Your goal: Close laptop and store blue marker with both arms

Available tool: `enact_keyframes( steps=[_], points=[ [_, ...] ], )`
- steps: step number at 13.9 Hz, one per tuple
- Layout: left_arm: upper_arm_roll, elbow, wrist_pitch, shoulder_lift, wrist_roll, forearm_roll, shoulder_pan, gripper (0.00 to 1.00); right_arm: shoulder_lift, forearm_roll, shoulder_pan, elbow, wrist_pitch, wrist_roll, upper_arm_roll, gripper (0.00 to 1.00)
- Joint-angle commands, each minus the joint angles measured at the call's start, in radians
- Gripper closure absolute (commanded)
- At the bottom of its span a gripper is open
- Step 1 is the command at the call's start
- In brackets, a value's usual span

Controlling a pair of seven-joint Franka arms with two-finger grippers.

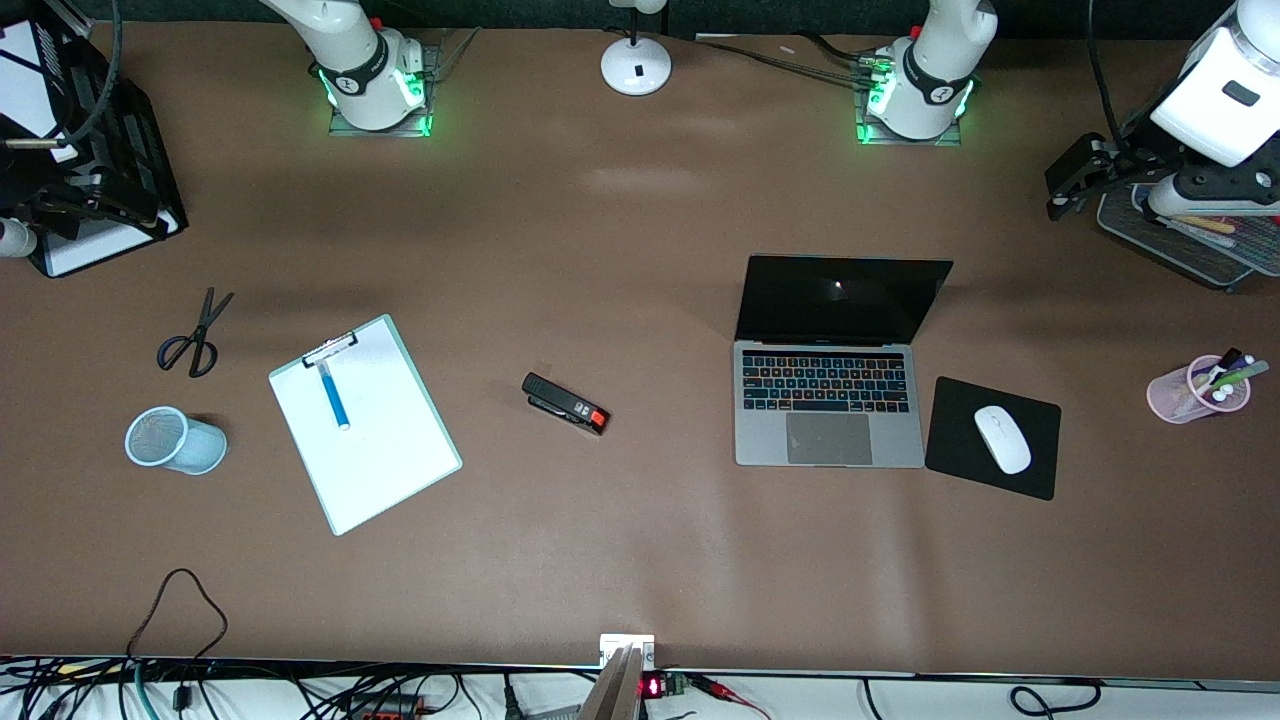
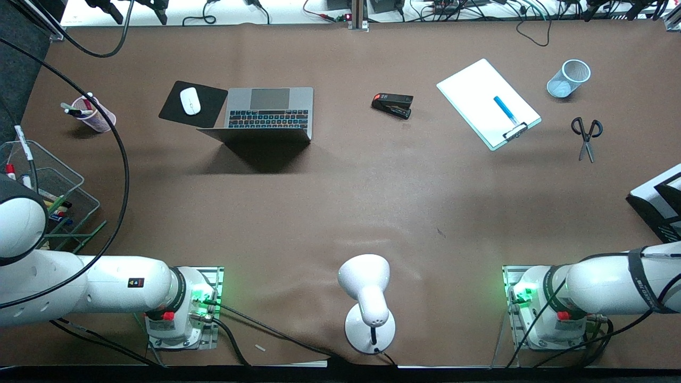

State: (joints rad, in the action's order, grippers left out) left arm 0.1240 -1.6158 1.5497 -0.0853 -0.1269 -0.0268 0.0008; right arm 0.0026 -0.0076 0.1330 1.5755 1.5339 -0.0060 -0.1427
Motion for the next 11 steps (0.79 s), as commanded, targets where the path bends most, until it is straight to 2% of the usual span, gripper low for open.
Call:
enact_keyframes(
  steps=[1, 11],
  points=[
    [0.002, 0.027, -0.005, 0.015, 0.024, 0.015, 0.005, 0.0, -0.029, 0.006, -0.003, 0.02, -0.008, 0.001, 0.005, 0.0],
    [0.002, 0.027, -0.01, 0.018, 0.02, 0.018, 0.005, 0.0, -0.006, 0.009, 0.002, 0.009, 0.015, 0.003, 0.009, 0.0]
  ],
)
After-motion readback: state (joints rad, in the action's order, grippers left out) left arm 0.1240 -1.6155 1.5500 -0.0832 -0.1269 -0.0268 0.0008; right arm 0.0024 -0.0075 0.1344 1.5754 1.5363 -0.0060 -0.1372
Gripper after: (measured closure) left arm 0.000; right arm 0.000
